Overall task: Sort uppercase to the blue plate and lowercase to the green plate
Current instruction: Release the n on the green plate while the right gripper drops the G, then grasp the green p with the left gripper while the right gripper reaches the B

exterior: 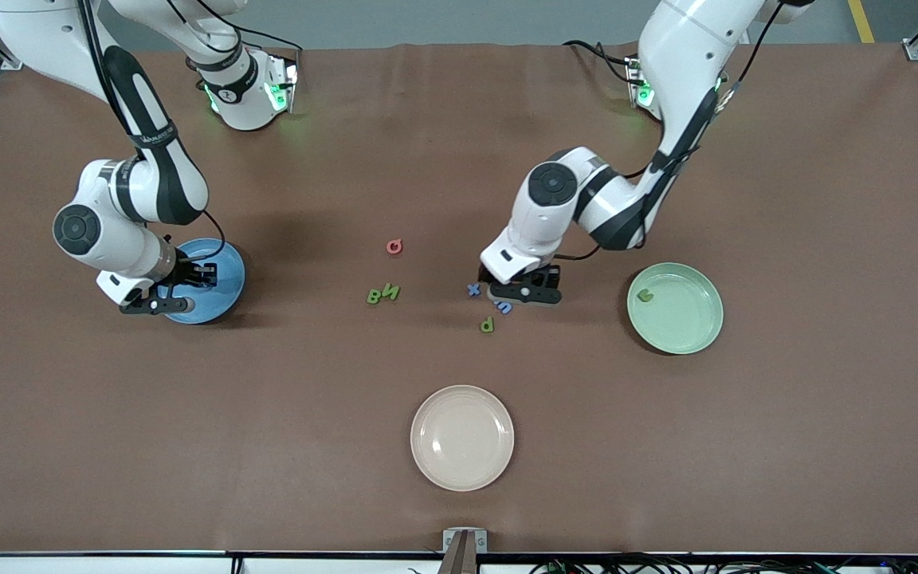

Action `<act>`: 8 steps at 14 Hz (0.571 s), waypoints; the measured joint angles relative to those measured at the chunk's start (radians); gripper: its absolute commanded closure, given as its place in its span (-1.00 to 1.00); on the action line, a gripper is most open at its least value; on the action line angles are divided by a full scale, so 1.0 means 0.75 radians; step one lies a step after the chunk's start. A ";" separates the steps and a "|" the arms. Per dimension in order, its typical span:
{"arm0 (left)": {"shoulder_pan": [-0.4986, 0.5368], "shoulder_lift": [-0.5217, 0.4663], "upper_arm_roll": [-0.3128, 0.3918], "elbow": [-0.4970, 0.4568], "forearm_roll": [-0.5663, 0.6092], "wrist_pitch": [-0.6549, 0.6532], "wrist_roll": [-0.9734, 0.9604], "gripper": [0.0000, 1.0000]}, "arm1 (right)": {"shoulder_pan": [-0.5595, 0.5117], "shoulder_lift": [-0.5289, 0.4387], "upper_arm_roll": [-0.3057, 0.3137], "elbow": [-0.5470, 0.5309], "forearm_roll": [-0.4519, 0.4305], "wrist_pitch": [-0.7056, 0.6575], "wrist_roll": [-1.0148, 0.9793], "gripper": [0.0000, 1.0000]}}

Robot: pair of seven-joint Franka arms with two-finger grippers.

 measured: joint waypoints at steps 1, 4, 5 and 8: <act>-0.024 0.058 0.003 0.060 0.000 0.000 -0.031 -0.99 | 0.000 0.000 0.001 -0.024 0.000 0.018 -0.001 -0.91; -0.087 0.214 0.023 0.243 0.000 -0.029 -0.069 -0.98 | 0.000 -0.011 0.005 -0.035 -0.001 0.022 -0.001 -1.00; -0.102 0.251 0.031 0.290 0.000 -0.040 -0.070 -0.93 | 0.000 -0.026 0.007 -0.035 -0.001 0.014 -0.001 -1.00; -0.116 0.307 0.050 0.363 0.001 -0.056 -0.071 -0.75 | 0.007 -0.109 0.022 -0.017 0.000 -0.075 0.018 -1.00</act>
